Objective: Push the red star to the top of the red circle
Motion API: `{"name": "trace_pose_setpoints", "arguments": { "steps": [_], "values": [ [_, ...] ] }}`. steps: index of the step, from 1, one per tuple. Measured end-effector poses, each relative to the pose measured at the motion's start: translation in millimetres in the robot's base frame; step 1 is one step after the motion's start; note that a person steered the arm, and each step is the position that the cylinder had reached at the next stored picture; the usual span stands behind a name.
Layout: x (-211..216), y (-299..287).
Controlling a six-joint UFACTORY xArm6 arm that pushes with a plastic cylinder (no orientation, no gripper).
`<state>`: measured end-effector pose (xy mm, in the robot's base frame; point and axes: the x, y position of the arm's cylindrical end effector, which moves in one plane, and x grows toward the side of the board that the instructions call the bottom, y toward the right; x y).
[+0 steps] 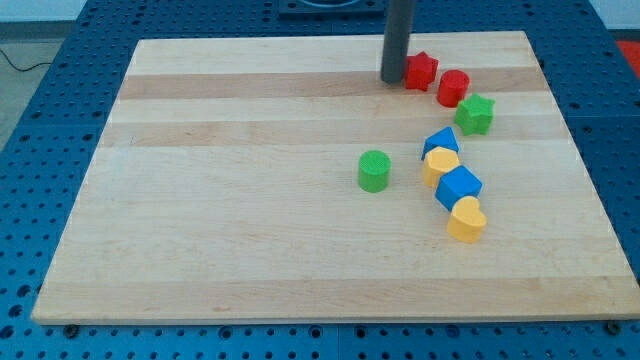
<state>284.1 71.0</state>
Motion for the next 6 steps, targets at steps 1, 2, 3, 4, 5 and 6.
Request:
{"name": "trace_pose_setpoints", "arguments": {
  "steps": [1,2,3,4,5,6],
  "values": [
    [-16.0,2.0],
    [-19.8,51.2],
    [-19.9,79.9],
    [-21.6,60.9],
    [-4.9,22.7],
    [39.8,-25.3]
  ]
}}
